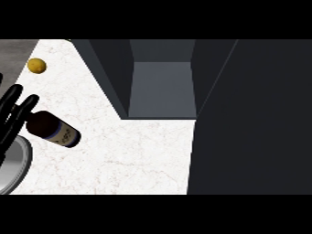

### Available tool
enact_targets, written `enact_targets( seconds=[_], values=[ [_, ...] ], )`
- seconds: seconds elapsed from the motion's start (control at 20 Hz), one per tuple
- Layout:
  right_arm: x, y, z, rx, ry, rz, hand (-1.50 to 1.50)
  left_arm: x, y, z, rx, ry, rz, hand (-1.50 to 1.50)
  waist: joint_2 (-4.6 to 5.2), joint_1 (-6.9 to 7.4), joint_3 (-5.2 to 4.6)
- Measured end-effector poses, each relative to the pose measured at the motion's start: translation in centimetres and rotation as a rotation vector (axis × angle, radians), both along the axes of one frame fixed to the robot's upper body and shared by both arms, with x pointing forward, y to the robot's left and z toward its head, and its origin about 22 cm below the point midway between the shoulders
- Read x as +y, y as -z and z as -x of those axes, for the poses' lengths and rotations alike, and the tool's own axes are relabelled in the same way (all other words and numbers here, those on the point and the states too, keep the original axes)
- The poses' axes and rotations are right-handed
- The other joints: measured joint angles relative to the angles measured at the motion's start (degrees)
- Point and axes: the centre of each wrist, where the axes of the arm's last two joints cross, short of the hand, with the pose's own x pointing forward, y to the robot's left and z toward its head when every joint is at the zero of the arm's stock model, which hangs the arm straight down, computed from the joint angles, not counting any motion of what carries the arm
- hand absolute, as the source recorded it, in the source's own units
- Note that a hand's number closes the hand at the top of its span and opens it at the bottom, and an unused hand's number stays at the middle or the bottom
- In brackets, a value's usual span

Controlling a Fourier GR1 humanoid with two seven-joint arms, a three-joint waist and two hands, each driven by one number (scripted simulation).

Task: Pick up the wine, place it into the cabinet and close the cabinet

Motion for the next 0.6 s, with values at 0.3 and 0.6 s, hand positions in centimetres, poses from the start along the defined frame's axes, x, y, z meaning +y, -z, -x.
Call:
enact_targets(
  seconds=[0.3,0.6],
  values=[
    [-0.1,-0.1,0.1,0.01,0.004,0.014,-1.5,-0.1,-0.1,0.1,0.044,-0.044,0.019,-1.5,-0.06,0.03,0.01],
    [-0.1,-0.6,0.0,0.01,0.013,0.019,-1.5,0.8,-0.3,0.1,0.073,-0.114,0.017,-1.5,-0.02,-0.04,-0.01]
  ],
)
